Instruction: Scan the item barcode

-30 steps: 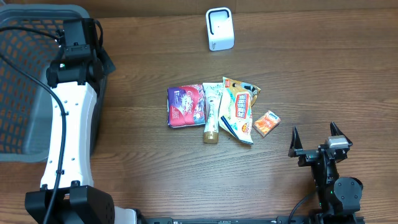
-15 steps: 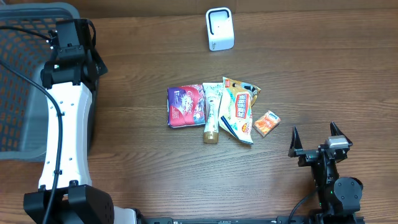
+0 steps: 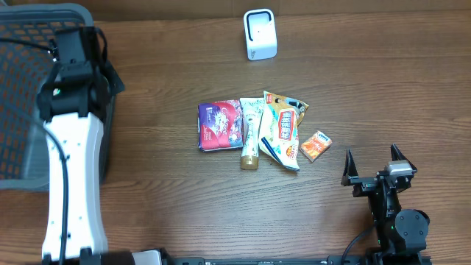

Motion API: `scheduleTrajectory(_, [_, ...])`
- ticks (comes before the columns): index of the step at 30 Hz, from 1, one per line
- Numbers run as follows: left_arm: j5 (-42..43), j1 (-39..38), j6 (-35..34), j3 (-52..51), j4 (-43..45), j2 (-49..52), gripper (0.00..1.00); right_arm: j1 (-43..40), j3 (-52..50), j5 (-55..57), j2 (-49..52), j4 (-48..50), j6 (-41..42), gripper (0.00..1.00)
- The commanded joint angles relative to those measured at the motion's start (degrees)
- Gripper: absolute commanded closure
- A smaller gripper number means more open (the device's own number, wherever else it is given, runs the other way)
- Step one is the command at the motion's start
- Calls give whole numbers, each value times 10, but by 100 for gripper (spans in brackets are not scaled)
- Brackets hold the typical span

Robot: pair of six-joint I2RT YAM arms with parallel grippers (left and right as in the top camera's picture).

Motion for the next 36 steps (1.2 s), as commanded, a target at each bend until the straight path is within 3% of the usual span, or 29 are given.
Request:
scheduleTrajectory(1, [235,3,7,5,-30,-51,66,-1,-6,3,-4,4,-2,0])
scheduleTrajectory(5, [373,-16,7,5,-99,-55,49,-1,-6,3,-4,4,-2,0])
scheduleTrajectory(8, [381,-58,8,5,-154,-43,14,-1,-6,3,-4,4,-2,0])
scheduleTrajectory(10, [377,-101,10,4,-191,-29,0,-1,-6,3,-4,4,-2,0])
scheduleTrajectory(14, [319,-147,10,4,-216,-10,0,-1,-6,3,-4,4,-2,0])
scheduleTrajectory(20, [163,-173,-21,4,-228,29,0,-1,-6,3,-4,4,-2,0])
scheduleTrajectory(36, [159,-173,-23,4,-214,63,0,-1,-6,-9,-4,16,4,0])
